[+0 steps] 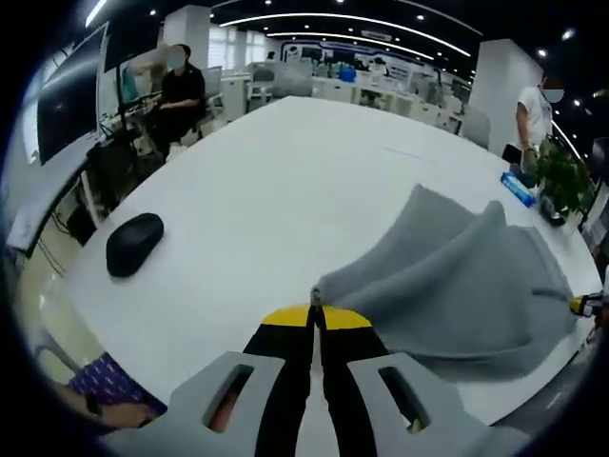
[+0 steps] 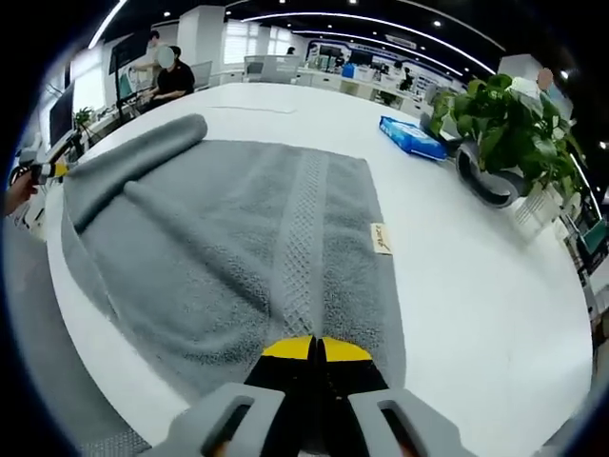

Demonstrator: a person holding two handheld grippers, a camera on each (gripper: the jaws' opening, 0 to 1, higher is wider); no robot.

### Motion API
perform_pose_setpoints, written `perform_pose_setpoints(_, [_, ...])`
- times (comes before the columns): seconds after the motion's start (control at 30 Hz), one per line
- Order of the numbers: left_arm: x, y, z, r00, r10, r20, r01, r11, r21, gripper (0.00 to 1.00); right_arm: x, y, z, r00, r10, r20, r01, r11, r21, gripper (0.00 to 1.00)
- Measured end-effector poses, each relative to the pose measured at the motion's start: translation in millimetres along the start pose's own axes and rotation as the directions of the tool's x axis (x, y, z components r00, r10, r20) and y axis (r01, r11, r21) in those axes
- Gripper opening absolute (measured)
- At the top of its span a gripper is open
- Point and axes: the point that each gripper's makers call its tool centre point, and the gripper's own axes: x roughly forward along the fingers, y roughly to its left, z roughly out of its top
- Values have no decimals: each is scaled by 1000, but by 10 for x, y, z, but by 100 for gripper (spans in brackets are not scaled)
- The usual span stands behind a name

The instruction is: Open the folded towel by lifting each exposed corner and separating the folded layers until the towel lies flat within the target outline without major curled edges

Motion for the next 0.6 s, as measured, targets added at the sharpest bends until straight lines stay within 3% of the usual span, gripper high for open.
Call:
perform_pose_setpoints(0.2, [-52,19,-188,1000,-11,-26,11,1000,-17,1,-84,-1,-121,1000,-4,4,4,999,55,0])
perform_pose_setpoints(0.33, [-135,-64,-169,998,-54,17,55,998,-35,1,-115,83,-87,999,25,46,-29,995,100,0])
perform_pose_setpoints(0.43, [-250,-111,-80,995,-85,54,87,995,-47,2,-210,115,178,981,35,189,-70,981,183,0])
perform_pose_setpoints(0.6, [-348,-199,67,988,-120,96,123,992,-24,5,-249,116,462,970,40,240,-86,979,184,9])
